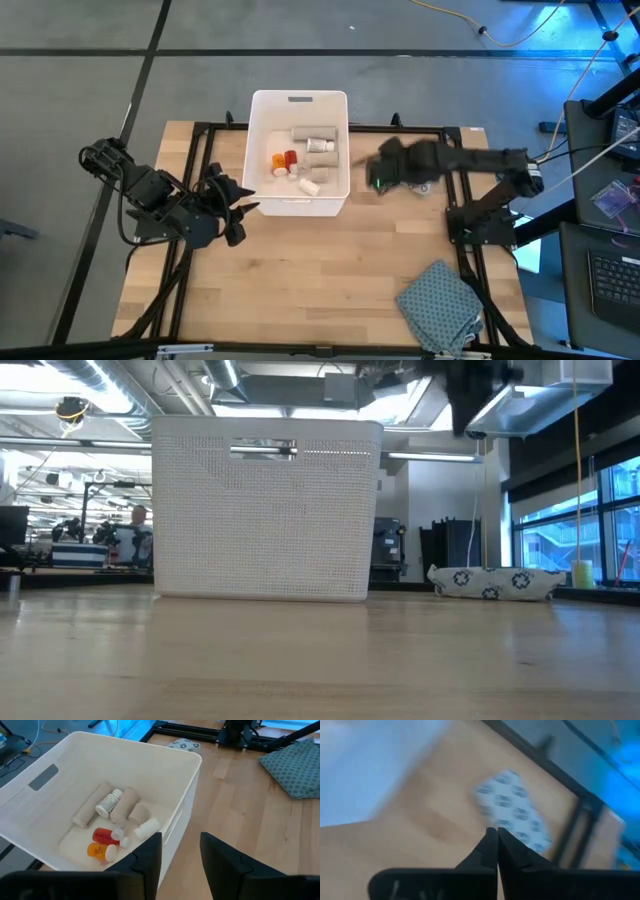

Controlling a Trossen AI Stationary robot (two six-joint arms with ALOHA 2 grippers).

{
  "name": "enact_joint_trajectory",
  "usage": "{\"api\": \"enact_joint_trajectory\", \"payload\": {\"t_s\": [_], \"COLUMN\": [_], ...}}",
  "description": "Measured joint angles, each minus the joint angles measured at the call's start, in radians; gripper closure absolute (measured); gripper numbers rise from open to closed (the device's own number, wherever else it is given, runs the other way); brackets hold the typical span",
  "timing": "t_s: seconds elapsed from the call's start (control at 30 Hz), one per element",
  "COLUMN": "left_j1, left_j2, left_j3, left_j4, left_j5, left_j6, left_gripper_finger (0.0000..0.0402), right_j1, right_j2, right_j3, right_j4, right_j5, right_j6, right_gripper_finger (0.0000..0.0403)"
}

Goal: Pick & place medical supplies in basket/bin
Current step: Put the mailer bag into the white bin

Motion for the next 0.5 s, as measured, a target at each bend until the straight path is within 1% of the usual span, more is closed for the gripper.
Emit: {"api": "enact_joint_trajectory", "payload": {"t_s": [0.1,0.23,0.33,0.4,0.5], "left_j1": [0.000,0.000,0.000,0.000,0.000], "left_j2": [0.000,0.000,0.000,0.000,0.000], "left_j3": [0.000,0.000,0.000,0.000,0.000], "left_j4": [-0.001,0.000,0.000,0.000,0.000], "left_j5": [-0.029,-0.133,-0.232,-0.281,-0.316], "left_j6": [0.037,0.101,0.148,0.160,0.187], "left_gripper_finger": [0.0274,0.0274,0.0274,0.0274,0.0274], "right_j1": [-0.171,-0.371,-0.490,-0.555,-0.625], "right_j2": [-0.023,-0.025,-0.024,-0.024,-0.019], "right_j3": [-0.111,-0.253,-0.360,-0.419,-0.495], "right_j4": [0.045,0.236,0.472,0.595,0.692], "right_j5": [-0.035,-0.128,-0.175,-0.217,-0.238], "right_j6": [-0.133,-0.324,-0.454,-0.513,-0.582], "right_gripper_finger": [0.0401,0.0401,0.0402,0.0402,0.0402]}}
